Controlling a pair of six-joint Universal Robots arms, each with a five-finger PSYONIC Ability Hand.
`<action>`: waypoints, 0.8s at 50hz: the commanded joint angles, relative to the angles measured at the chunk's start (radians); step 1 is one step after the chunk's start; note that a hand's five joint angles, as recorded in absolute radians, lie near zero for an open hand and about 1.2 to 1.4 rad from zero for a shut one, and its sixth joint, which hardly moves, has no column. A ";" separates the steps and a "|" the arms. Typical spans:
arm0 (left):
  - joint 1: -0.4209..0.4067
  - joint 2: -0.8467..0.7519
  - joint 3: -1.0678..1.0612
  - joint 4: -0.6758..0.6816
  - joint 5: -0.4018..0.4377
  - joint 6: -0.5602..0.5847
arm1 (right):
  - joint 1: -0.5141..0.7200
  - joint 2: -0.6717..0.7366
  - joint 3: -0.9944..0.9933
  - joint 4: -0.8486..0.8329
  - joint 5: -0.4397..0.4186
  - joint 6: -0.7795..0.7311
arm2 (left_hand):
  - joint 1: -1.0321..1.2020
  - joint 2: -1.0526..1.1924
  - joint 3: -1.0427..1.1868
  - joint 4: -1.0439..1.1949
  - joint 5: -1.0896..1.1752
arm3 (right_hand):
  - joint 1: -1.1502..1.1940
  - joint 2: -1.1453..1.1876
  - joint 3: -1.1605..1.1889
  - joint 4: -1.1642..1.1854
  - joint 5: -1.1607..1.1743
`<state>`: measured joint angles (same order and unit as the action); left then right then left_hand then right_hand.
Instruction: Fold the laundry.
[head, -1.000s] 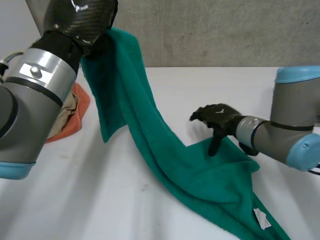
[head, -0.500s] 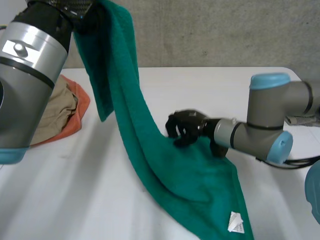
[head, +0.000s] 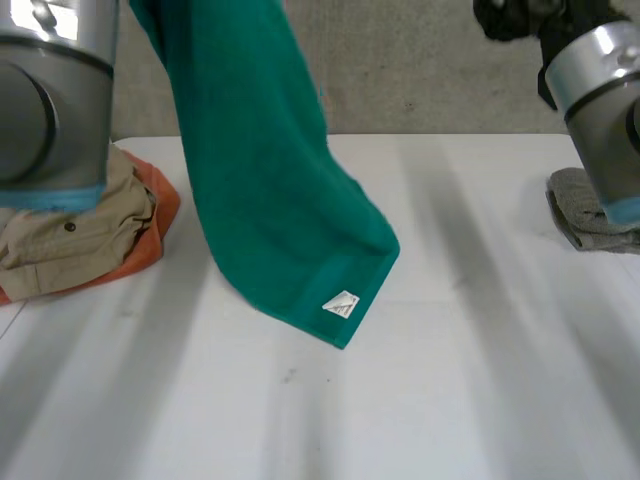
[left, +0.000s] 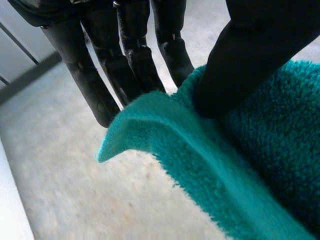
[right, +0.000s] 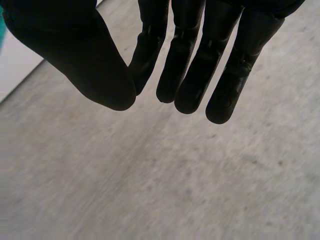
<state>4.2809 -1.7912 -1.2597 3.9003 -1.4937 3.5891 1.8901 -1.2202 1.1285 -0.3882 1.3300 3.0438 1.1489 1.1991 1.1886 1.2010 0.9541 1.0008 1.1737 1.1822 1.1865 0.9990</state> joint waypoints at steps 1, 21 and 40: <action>-0.010 -0.002 -0.191 -0.002 0.038 0.000 | -0.002 0.025 0.117 0.127 -0.087 -0.028 | 0.247 0.197 0.208 0.195 0.268 | -0.056 -0.229 -0.237 -0.242 -0.229; -0.087 0.220 -0.274 -0.110 0.147 -0.082 | 0.035 0.461 -0.156 0.439 -0.423 -0.036 | 0.247 0.197 0.208 0.195 0.268 | -0.826 -0.999 -1.008 -1.012 -0.999; -0.090 0.246 -0.293 -0.110 0.141 -0.086 | 0.127 0.553 -0.194 0.370 -0.244 -0.023 | 0.247 0.197 0.208 0.195 0.268 | 0.317 0.144 0.135 0.131 0.144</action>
<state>4.1855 -1.5416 -1.5560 3.7877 -1.3500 3.5057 2.0206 -0.6520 0.9219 -0.0239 1.0882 3.0212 1.1489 1.2012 1.1929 1.2013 0.9541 0.7966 0.9336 0.9314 0.9237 0.7212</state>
